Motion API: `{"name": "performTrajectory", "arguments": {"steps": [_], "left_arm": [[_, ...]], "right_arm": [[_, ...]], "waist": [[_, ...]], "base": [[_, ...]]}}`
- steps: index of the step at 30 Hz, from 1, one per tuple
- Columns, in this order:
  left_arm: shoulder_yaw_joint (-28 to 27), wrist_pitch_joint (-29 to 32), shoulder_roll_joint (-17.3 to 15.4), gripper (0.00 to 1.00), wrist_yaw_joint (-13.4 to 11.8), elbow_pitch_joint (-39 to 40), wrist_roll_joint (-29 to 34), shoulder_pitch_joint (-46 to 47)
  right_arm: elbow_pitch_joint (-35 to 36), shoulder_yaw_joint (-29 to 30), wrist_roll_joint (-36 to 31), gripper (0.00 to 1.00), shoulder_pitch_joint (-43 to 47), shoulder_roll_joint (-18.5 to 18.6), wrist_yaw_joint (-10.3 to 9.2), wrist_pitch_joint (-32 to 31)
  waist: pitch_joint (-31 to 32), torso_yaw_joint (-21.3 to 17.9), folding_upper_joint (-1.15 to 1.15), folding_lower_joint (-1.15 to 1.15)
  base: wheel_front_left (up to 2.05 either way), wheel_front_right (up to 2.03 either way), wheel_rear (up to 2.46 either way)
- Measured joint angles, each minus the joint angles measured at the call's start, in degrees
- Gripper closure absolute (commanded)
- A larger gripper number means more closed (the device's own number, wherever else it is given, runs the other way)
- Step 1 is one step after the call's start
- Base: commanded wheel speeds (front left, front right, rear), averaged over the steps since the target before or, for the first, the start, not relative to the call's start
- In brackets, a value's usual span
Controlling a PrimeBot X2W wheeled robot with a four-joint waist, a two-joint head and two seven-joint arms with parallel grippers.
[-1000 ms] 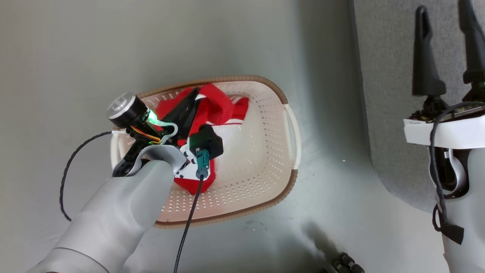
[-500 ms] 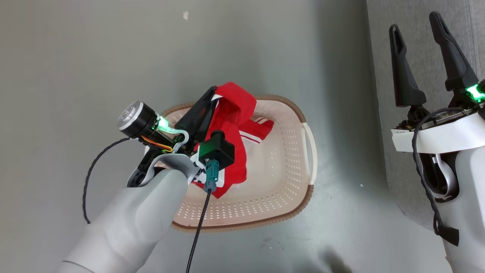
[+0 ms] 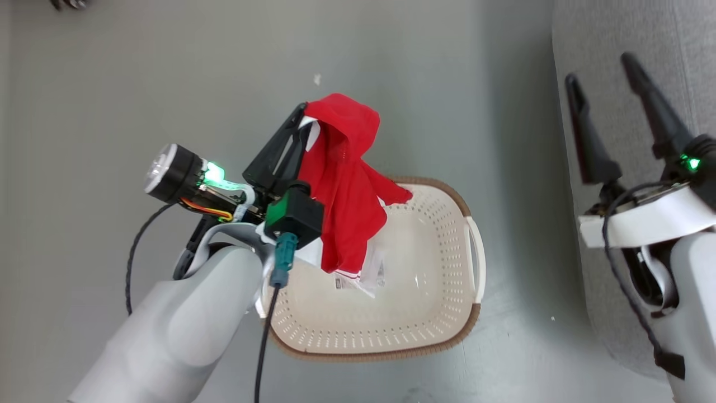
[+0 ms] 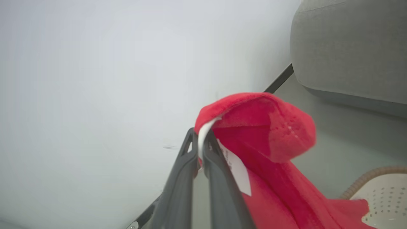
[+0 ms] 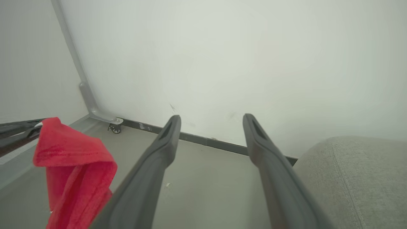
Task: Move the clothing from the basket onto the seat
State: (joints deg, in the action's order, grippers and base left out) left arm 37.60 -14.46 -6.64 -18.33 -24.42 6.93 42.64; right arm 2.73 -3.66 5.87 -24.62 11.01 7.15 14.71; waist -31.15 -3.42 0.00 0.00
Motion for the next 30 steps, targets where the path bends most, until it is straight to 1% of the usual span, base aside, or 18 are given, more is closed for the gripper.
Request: {"name": "performTrajectory", "arguments": {"steps": [7,8,18,21,25,30], "left_arm": [[-0.71,-0.01,-3.61,1.00,0.11,6.22,-0.47,-1.38],[-1.65,-0.25,-7.95,1.00,2.23,14.00,-1.25,-1.36],[-1.83,-0.26,-10.04,1.00,5.47,17.72,-3.19,-1.01],[-1.77,-0.26,-10.18,1.00,6.45,18.52,-3.39,-0.66],[-1.57,-0.26,-10.42,1.00,7.92,19.18,-3.92,-0.26],[-1.55,-0.26,-10.50,1.00,9.01,19.73,-4.74,0.27]], "right_arm": [[-1.44,-4.83,0.71,0.00,1.89,3.00,0.00,0.00],[-3.38,-14.93,3.99,0.00,4.13,7.72,0.00,0.00],[-3.48,-24.95,9.68,0.00,4.48,11.77,0.01,-0.62],[-3.48,-27.67,10.77,0.00,4.47,13.19,0.00,-1.37],[-3.47,-29.62,12.59,0.00,4.41,14.44,0.01,-1.94],[-3.48,-34.21,14.33,0.00,4.25,15.77,0.00,-2.89]], "waist": [[4.32,1.52,0.00,0.00],[10.88,3.21,0.00,0.00],[17.17,4.21,0.00,0.00],[18.86,4.40,0.00,0.00],[20.95,4.61,0.00,0.00],[23.29,4.84,0.00,0.00]], "base": [[0.00,0.00,0.00],[0.00,0.00,0.00],[0.00,0.00,0.00],[0.00,0.00,0.00],[0.00,0.00,0.00],[0.00,0.00,0.00]]}}
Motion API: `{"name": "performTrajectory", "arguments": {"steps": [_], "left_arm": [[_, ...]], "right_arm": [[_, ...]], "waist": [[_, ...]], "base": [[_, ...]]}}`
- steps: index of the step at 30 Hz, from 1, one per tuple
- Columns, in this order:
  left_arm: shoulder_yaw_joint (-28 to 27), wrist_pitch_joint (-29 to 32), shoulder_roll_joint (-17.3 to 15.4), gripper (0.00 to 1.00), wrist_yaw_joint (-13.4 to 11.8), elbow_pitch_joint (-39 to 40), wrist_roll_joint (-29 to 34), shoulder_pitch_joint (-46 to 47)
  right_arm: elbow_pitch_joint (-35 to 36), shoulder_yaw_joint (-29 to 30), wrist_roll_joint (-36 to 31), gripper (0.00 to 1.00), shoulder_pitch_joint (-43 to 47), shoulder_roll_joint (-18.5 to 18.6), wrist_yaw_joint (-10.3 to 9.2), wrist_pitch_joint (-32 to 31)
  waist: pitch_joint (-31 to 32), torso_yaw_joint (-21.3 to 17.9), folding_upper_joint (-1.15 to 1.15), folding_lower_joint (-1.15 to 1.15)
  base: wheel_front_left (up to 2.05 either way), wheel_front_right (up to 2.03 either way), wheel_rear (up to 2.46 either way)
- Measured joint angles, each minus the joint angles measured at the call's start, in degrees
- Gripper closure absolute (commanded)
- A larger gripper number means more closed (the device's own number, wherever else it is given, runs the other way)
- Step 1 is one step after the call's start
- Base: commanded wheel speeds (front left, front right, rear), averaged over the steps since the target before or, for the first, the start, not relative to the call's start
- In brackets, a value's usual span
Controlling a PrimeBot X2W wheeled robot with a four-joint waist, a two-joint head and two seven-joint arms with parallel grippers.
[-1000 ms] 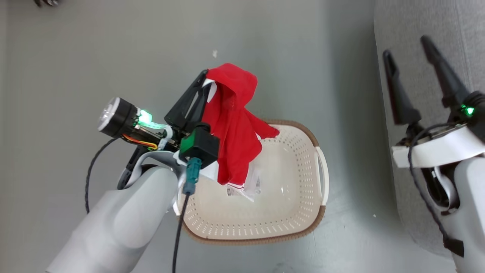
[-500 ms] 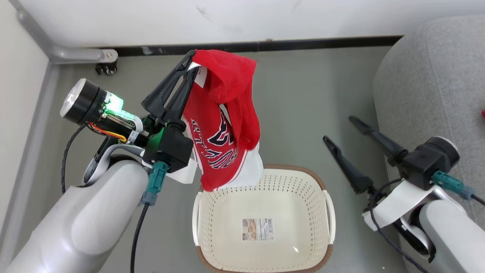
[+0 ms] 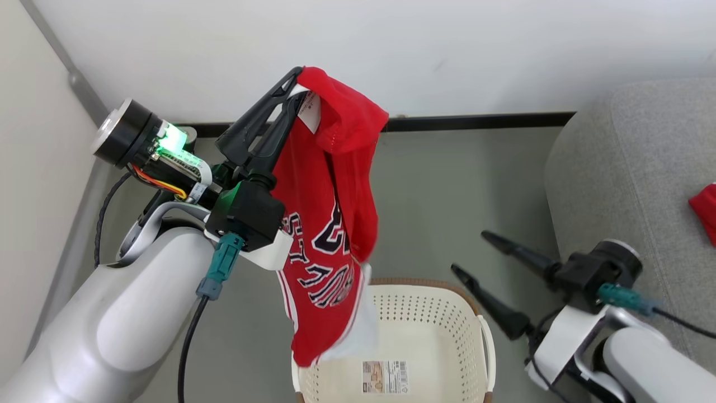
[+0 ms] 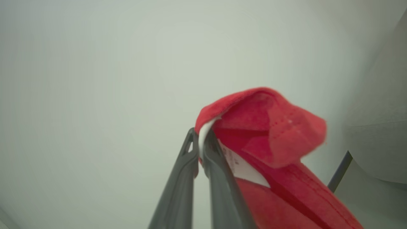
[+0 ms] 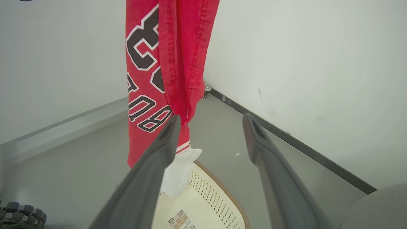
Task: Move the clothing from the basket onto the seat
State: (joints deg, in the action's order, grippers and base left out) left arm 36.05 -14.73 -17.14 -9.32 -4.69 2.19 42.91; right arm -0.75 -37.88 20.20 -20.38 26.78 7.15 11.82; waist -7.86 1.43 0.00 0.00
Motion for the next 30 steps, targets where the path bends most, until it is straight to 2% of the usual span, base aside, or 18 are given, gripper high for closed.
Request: {"name": "performTrajectory", "arguments": {"steps": [6,16,30], "left_arm": [[0.01,0.02,-0.43,1.00,1.45,0.62,-0.70,0.27],[0.53,1.15,0.44,1.00,3.35,3.83,-1.82,2.99],[2.15,5.12,2.52,1.00,5.00,6.28,-2.58,4.96]], "right_arm": [[0.02,-5.68,1.72,0.00,-0.97,0.73,0.01,-0.77],[-1.31,-9.34,5.70,0.00,-2.59,1.71,0.00,-1.30],[-5.60,-16.79,7.54,0.00,-8.60,-3.35,0.01,-0.78]], "waist": [[2.36,0.43,0.00,0.00],[5.01,1.78,0.00,0.00],[6.00,3.97,0.00,0.00]], "base": [[0.00,0.00,0.00],[0.00,0.00,0.00],[0.00,0.00,0.00]]}}
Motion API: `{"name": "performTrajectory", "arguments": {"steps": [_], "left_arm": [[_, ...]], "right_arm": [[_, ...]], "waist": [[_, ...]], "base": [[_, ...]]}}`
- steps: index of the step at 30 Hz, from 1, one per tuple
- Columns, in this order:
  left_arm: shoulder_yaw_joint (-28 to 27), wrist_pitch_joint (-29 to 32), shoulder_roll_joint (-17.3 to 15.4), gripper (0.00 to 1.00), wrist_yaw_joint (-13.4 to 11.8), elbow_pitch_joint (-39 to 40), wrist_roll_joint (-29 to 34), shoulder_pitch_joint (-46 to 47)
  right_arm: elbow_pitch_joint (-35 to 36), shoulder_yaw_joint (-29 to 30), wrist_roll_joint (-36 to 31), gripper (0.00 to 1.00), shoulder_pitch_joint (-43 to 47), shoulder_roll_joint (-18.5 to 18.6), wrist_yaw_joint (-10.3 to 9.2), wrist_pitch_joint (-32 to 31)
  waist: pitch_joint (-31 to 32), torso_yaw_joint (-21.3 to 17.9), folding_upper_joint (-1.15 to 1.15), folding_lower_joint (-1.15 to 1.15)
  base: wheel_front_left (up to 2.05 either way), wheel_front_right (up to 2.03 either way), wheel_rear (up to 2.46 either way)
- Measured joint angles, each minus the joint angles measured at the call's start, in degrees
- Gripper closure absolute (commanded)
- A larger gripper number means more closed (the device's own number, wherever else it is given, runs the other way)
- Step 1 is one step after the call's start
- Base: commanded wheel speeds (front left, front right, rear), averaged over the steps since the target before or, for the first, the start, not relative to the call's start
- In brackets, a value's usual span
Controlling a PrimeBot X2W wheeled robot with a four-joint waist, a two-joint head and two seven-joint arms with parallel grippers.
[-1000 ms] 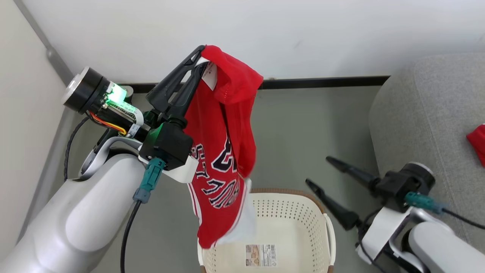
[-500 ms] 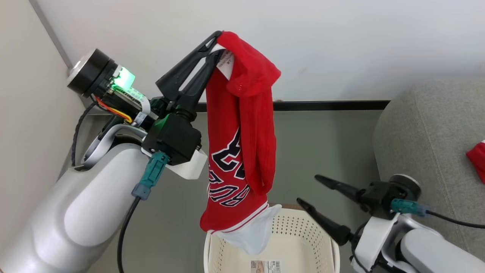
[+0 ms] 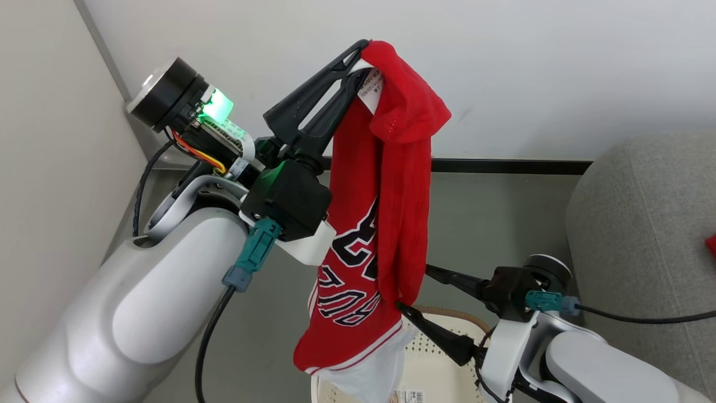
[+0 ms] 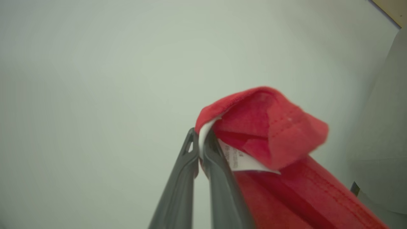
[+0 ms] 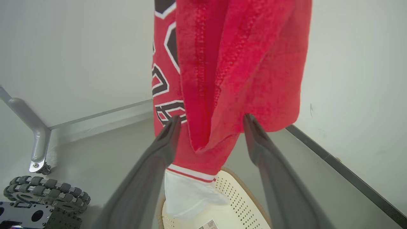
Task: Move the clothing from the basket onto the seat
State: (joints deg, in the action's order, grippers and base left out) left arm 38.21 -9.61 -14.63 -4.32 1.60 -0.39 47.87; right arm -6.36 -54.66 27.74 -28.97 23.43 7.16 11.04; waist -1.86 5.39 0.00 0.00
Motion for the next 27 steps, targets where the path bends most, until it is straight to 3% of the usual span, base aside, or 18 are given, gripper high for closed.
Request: {"name": "performTrajectory", "arguments": {"steps": [8,16,17,18,19,21,27], "left_arm": [[1.21,3.63,1.66,1.00,0.52,0.47,-0.62,0.02],[2.69,5.56,3.44,1.00,1.46,1.62,-1.12,0.19],[2.90,5.69,3.69,1.00,1.47,1.79,-1.22,0.20],[3.05,6.06,3.85,1.00,1.51,1.92,-1.45,0.20],[3.16,6.08,3.96,1.00,1.54,2.01,-1.70,0.20],[3.23,6.11,4.14,1.00,1.55,2.19,-2.32,0.20],[2.75,7.10,4.66,1.00,1.94,2.37,-3.99,0.19]], "right_arm": [[-4.31,-3.47,-1.10,0.00,-3.36,-3.46,0.01,0.92],[-10.15,-2.07,-4.34,0.00,-4.56,-6.05,0.01,2.42],[-11.05,-2.02,-4.98,0.07,-4.67,-6.54,0.01,2.66],[-11.84,-1.72,-5.54,0.50,-4.87,-7.06,0.01,2.67],[-12.67,-1.32,-5.83,0.60,-5.25,-7.61,0.01,2.74],[-13.97,-0.58,-7.12,1.00,-6.37,-8.42,0.01,3.20],[-15.83,1.62,-9.24,1.00,-7.88,-9.43,0.01,3.33]], "waist": [[-0.11,1.24,0.00,0.00],[-0.41,2.24,0.00,0.00],[-0.44,2.38,0.00,0.00],[-0.48,2.50,0.00,0.00],[-0.51,2.62,0.00,0.00],[-0.60,2.85,0.00,0.00],[-1.14,3.12,0.00,0.00]], "base": [[0.00,0.00,0.00],[0.00,0.00,0.00],[0.00,0.00,0.00],[0.00,0.00,0.00],[0.00,0.00,0.00],[0.00,0.00,0.00],[0.00,0.00,0.00]]}}
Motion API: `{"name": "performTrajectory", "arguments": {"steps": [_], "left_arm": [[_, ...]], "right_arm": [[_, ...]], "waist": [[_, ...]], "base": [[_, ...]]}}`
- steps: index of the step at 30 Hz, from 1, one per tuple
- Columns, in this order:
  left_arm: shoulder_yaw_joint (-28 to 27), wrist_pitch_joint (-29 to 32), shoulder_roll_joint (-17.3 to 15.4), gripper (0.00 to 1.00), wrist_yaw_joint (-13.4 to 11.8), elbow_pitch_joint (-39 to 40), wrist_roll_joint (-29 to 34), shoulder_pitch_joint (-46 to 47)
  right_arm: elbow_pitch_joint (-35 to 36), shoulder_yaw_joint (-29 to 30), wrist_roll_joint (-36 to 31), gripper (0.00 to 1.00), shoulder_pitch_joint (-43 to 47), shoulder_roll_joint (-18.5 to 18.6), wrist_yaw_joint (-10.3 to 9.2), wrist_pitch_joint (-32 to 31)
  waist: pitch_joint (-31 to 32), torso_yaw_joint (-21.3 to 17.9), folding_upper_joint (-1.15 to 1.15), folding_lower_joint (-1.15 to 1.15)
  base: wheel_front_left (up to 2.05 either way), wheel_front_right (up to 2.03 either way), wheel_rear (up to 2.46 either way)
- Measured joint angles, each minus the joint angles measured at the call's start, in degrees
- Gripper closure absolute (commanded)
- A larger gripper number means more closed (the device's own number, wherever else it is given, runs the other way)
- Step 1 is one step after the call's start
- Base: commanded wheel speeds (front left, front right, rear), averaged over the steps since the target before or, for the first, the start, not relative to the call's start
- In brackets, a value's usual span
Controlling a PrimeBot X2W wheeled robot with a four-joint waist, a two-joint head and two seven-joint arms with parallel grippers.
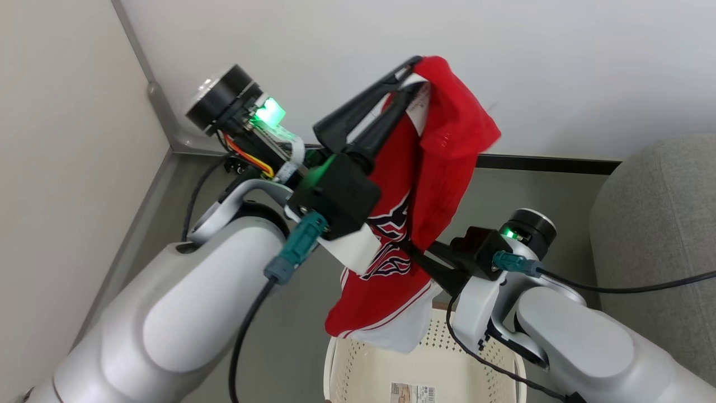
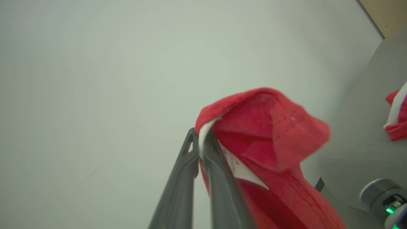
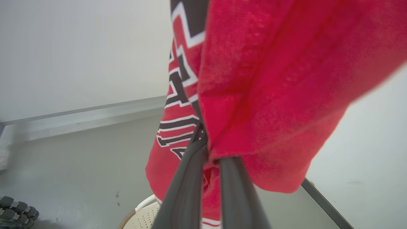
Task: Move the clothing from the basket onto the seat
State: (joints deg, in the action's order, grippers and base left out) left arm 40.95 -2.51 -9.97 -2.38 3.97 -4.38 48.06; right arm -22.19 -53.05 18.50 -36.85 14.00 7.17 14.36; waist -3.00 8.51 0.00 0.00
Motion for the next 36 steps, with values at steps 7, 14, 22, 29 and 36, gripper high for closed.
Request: {"name": "performTrajectory", "arguments": {"steps": [7,14,22,29,36], "left_arm": [[-3.02,-0.01,-1.51,1.00,-1.03,-3.63,-2.82,-2.58],[-4.41,-1.72,-1.33,1.00,-1.25,-8.71,-9.32,-10.70],[-4.80,-3.72,-0.35,1.00,0.10,-10.49,-14.24,-14.07],[-5.34,-5.49,2.08,0.02,1.74,-11.78,-19.03,-17.30],[-5.25,-7.62,2.49,0.00,3.32,-12.76,-21.12,-19.50]], "right_arm": [[3.74,5.32,0.16,1.00,0.67,1.89,0.00,0.00],[9.90,16.17,1.18,1.00,6.98,4.66,0.00,0.00],[14.03,23.07,1.62,1.00,11.10,6.06,0.00,0.00],[16.34,26.83,1.49,1.00,11.97,7.90,0.00,0.00],[17.71,30.48,1.03,1.00,13.27,9.10,0.00,0.00]], "waist": [[-0.39,-0.91,0.00,0.00],[-0.06,-3.02,0.00,0.00],[0.30,-5.74,0.00,0.00],[0.11,-7.98,0.00,0.00],[-0.28,-9.74,0.00,0.00]], "base": [[0.00,0.00,0.00],[0.00,0.00,0.00],[0.00,0.00,0.00],[0.00,0.00,0.00],[0.00,0.00,0.00]]}}
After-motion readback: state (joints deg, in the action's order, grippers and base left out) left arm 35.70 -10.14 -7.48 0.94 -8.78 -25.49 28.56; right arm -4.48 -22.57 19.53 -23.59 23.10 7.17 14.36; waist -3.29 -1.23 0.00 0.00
